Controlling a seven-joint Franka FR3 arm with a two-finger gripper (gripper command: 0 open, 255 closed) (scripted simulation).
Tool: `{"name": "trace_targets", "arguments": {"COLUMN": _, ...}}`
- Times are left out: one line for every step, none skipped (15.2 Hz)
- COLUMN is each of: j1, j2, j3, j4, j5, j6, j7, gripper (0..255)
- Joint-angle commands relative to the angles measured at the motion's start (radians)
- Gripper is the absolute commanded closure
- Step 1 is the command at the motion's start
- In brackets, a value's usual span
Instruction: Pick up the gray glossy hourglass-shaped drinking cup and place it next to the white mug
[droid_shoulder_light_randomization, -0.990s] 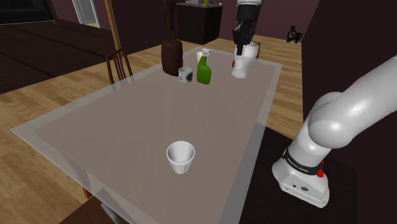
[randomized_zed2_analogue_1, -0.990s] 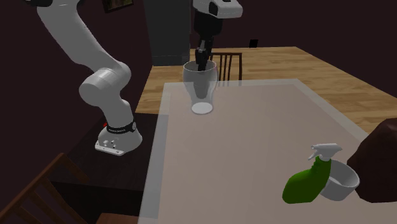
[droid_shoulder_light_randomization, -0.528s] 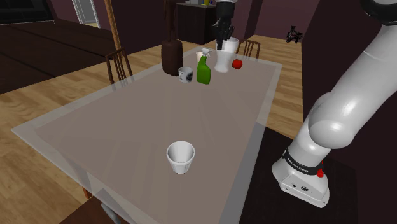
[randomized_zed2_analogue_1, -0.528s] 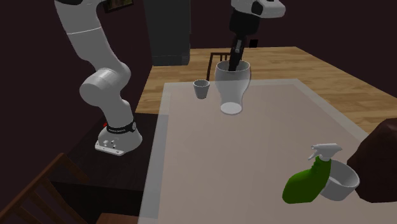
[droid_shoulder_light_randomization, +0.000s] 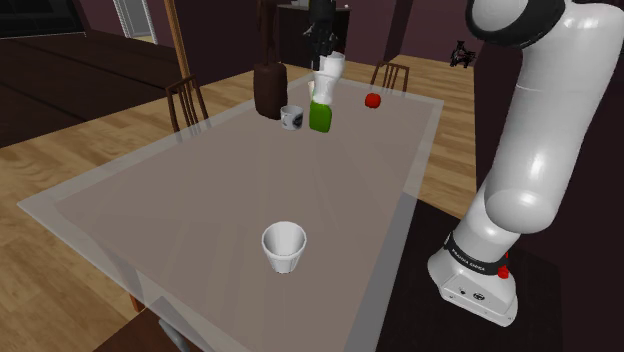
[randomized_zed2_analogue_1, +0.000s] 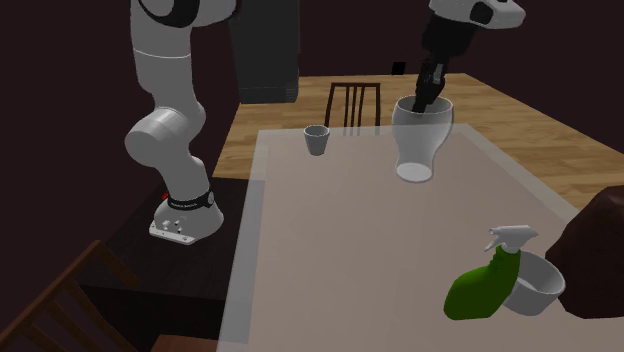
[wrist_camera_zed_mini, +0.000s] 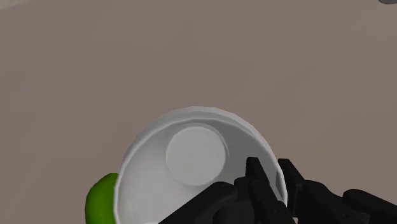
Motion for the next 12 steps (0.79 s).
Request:
{"name": "trace_targets", "arguments": {"j1": -0.009, "j2": 0.119, "j3": 0.003, "j4": 0.173, "j5": 0.022, "j6": -0.055, "j7": 0.008, "gripper": 255}}
{"name": "trace_targets", "arguments": {"j1": -0.017, "j2": 0.181, "j3": 0.005, "j4": 0.267, "j5": 0.032, "j6": -0.086, "j7": 0.012, "gripper": 255}}
{"name": "trace_targets", "arguments": {"j1": -0.027, "j2": 0.252, "j3": 0.008, "j4": 0.377, "j5": 0.044, "j6": -0.125, "j7": 0.018, "gripper": 255}}
{"name": "trace_targets", "arguments": {"j1": -0.039, "j2": 0.321, "j3": 0.012, "j4": 0.488, "j5": 0.055, "j6": -0.167, "j7": 0.026, "gripper": 255}}
{"name": "trace_targets", "arguments": {"j1": -0.035, "j2": 0.306, "j3": 0.013, "j4": 0.449, "j5": 0.052, "j6": -0.144, "j7": 0.023, "gripper": 255}}
{"name": "trace_targets", "arguments": {"j1": -0.032, "j2": 0.293, "j3": 0.012, "j4": 0.414, "j5": 0.049, "j6": -0.121, "j7": 0.021, "gripper": 255}}
{"name": "trace_targets", "arguments": {"j1": -0.028, "j2": 0.282, "j3": 0.011, "j4": 0.382, "j5": 0.047, "j6": -0.100, "j7": 0.018, "gripper": 255}}
{"name": "trace_targets", "arguments": {"j1": -0.025, "j2": 0.272, "j3": 0.011, "j4": 0.352, "j5": 0.045, "j6": -0.081, "j7": 0.016, "gripper": 255}}
{"name": "trace_targets", "arguments": {"j1": -0.022, "j2": 0.263, "j3": 0.010, "j4": 0.324, "j5": 0.043, "j6": -0.061, "j7": 0.014, "gripper": 255}}
{"name": "trace_targets", "arguments": {"j1": -0.019, "j2": 0.255, "j3": 0.010, "j4": 0.297, "j5": 0.042, "j6": -0.043, "j7": 0.012, "gripper": 255}}
{"name": "trace_targets", "arguments": {"j1": -0.017, "j2": 0.248, "j3": 0.009, "j4": 0.272, "j5": 0.041, "j6": -0.025, "j7": 0.011, "gripper": 255}}
{"name": "trace_targets", "arguments": {"j1": -0.015, "j2": 0.241, "j3": 0.009, "j4": 0.248, "j5": 0.039, "j6": -0.008, "j7": 0.009, "gripper": 255}}
